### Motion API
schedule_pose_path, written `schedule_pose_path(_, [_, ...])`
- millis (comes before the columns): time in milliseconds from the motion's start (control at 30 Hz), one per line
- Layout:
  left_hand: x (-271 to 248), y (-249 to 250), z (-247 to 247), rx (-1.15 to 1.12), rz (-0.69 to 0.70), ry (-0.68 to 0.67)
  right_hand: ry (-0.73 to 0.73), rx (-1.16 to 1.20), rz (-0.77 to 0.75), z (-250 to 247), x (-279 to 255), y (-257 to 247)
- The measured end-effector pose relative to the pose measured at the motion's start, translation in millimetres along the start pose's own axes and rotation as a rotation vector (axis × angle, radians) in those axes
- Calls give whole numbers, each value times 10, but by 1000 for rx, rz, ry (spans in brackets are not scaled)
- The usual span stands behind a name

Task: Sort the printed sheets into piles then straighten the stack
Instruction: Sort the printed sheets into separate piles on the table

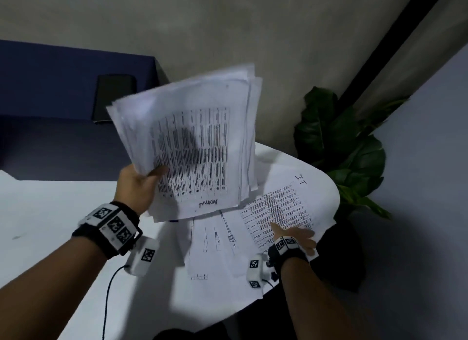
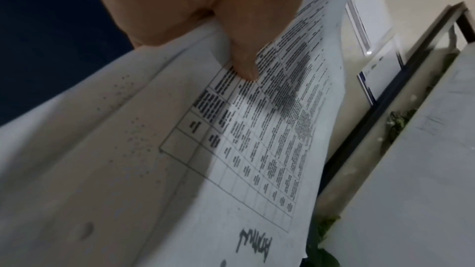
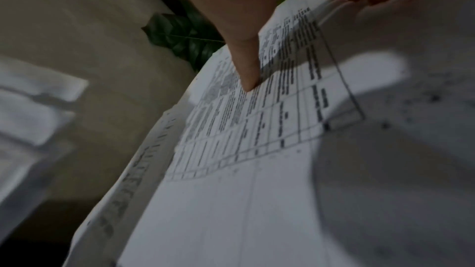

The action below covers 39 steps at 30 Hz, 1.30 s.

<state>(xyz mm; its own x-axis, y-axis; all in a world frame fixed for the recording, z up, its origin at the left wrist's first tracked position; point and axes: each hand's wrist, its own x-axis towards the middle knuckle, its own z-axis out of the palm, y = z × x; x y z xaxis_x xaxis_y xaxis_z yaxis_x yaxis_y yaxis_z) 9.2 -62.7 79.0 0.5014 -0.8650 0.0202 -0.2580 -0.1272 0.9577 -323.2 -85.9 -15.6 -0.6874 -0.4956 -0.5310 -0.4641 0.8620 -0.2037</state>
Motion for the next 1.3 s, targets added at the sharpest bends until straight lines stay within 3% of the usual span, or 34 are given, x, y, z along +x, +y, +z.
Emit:
schedule_pose_path(267, [53, -95, -118, -155, -59, -37, 25, -31, -34, -69, 303, 35])
schedule_pose_path(367, [56, -118, -81, -181, -67, -40, -84, -90, 6, -147, 220, 22])
schedule_pose_path(467, [62, -107, -75, -184, -62, -45, -158, 97, -17, -177, 252, 30])
schedule_pose_path(633, [62, -68, -155, -202, -35, -61, 233, 307, -269, -430, 200, 44])
schedule_pose_path(700, [45, -53, -194, -222, -32, -59, 215, 293, -508, -482, 153, -69])
schedule_pose_path(767, [34, -49, -208, -248, -55, -59, 90, 203, -686, -408, 131, -187])
schedule_pose_path(833, [12, -24, -207, -264, -87, -64, -47, 71, -770, -265, 134, -323])
schedule_pose_path(900, [-7, -19, -189, -268, -100, -80, -55, -79, -826, -111, 149, -457])
schedule_pose_path(1067, [-48, -65, -199, -233, -107, -75, -28, -508, -740, 224, 240, -532])
schedule_pose_path(1300, [-59, -140, -361, -241, -137, -62, -55, -365, -727, 331, 196, -499])
